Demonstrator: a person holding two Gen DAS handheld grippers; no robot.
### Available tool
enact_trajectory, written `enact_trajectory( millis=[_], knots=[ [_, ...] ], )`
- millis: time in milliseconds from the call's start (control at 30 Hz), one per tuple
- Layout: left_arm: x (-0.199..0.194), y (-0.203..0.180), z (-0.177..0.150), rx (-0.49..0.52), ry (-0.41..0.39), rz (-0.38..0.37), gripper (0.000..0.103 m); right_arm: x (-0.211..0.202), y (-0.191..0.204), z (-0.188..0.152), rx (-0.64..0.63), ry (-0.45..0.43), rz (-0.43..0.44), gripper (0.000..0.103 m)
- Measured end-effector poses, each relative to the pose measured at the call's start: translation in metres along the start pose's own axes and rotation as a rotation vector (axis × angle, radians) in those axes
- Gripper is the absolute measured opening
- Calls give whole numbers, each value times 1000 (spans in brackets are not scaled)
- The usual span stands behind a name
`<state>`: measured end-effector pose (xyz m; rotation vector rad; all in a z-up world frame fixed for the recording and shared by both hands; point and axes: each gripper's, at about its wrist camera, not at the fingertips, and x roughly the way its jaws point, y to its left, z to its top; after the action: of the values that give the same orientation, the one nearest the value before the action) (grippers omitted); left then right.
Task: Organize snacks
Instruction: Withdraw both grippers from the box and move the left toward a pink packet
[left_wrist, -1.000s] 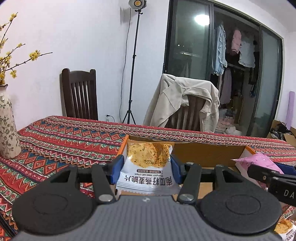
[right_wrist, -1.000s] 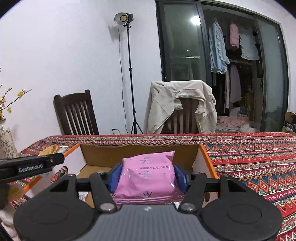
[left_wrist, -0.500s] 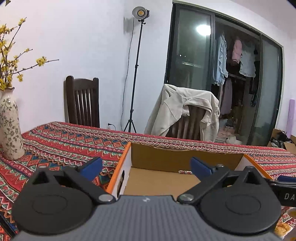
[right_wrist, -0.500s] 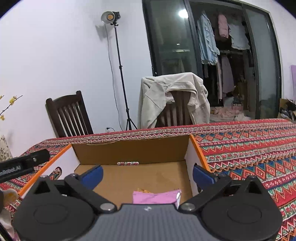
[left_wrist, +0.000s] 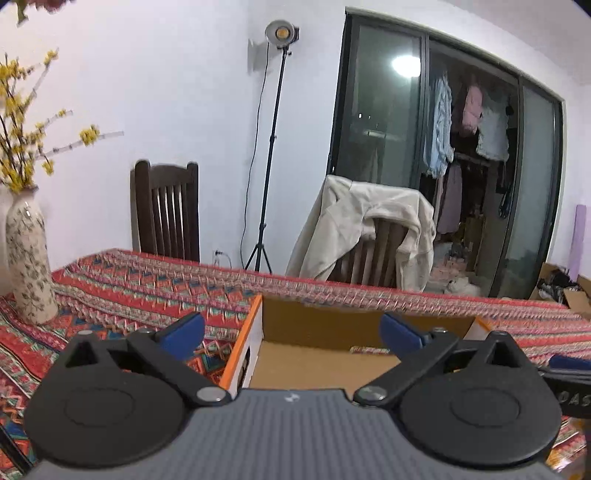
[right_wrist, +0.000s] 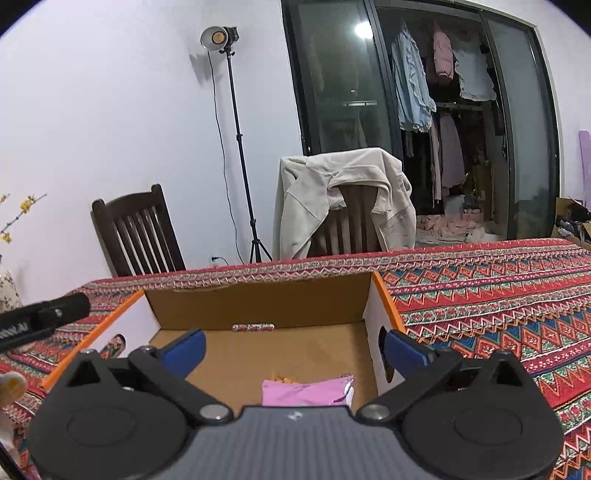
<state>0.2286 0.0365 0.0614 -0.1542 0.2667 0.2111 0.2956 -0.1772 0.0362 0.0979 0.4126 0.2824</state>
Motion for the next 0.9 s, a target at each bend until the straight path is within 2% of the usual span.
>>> enact_trajectory(
  millis=[133, 333, 667, 900],
  knots=[
    [-33, 1, 16, -21, -49, 4, 103, -24, 5, 9, -5, -29, 1, 103],
    [-63, 12, 14, -23, -14, -33, 103, -66, 3, -1, -47, -39, -23, 103],
    [-97, 45, -43, 51, 69, -46, 103, -107, -20, -56, -105, 74, -32, 103],
    [-106, 67, -75, 19, 130, -51, 103, -128, -28, -87, -106, 127, -21, 103]
  ],
)
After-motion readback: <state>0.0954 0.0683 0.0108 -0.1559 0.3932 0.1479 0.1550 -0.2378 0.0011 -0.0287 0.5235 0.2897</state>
